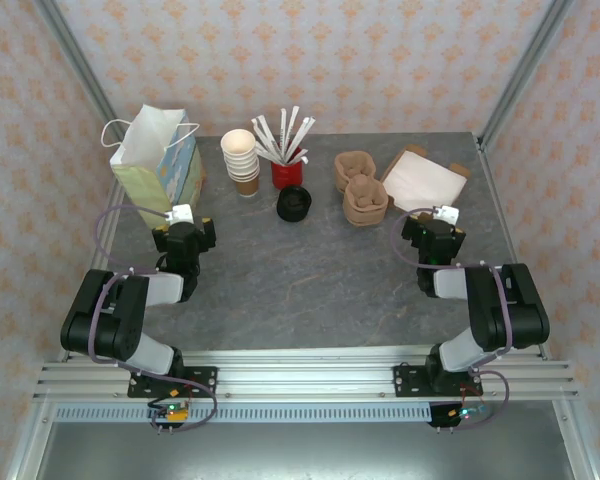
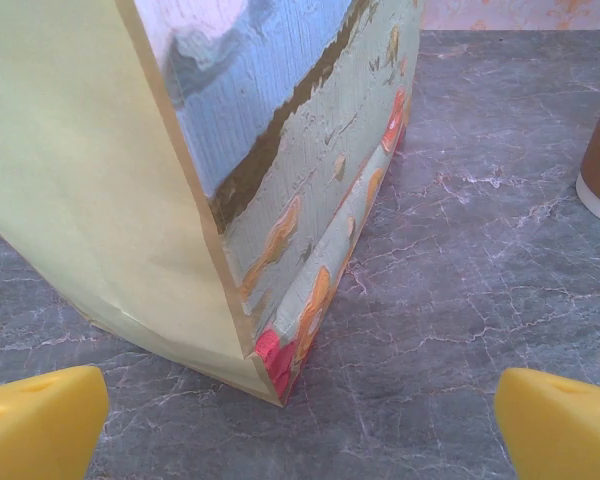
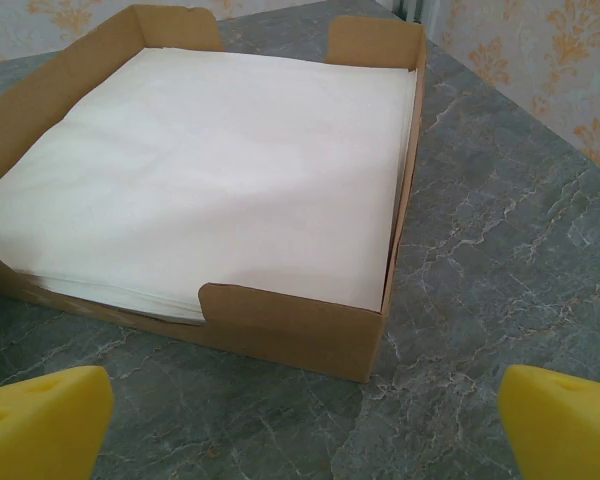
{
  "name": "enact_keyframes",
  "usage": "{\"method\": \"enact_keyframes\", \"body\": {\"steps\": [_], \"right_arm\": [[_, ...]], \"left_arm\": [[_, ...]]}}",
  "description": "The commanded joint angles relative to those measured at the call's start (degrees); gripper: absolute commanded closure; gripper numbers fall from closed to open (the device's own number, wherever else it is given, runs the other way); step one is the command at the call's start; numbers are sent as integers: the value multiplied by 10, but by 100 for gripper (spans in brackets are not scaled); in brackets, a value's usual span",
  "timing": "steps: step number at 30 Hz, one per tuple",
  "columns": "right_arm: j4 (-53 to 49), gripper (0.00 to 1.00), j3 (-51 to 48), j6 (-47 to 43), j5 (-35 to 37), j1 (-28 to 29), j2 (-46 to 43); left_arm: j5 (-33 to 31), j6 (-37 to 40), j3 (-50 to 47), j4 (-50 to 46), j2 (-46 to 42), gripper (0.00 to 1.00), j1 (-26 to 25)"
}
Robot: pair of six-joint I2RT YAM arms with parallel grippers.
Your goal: Pack the takeout coffee
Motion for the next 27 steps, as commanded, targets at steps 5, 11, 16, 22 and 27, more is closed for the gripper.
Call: {"method": "enact_keyframes", "body": {"steps": [5, 11, 16, 22, 27], "right_arm": [[16, 1, 0, -5, -3, -1, -2], [16, 1, 1, -5, -3, -1, -2], [16, 1, 2, -5, -3, -2, -2], [16, 1, 1, -5, -3, -1, -2], [26, 1, -4, -7, 1, -1, -6]], "left_arm": [[3, 5, 5, 22, 4, 0, 4], [3, 4, 5, 22, 4, 0, 4], [3, 5, 5, 22, 4, 0, 4], [3, 5, 5, 22, 4, 0, 4], [22, 14, 17, -12, -13, 0, 4]]}}
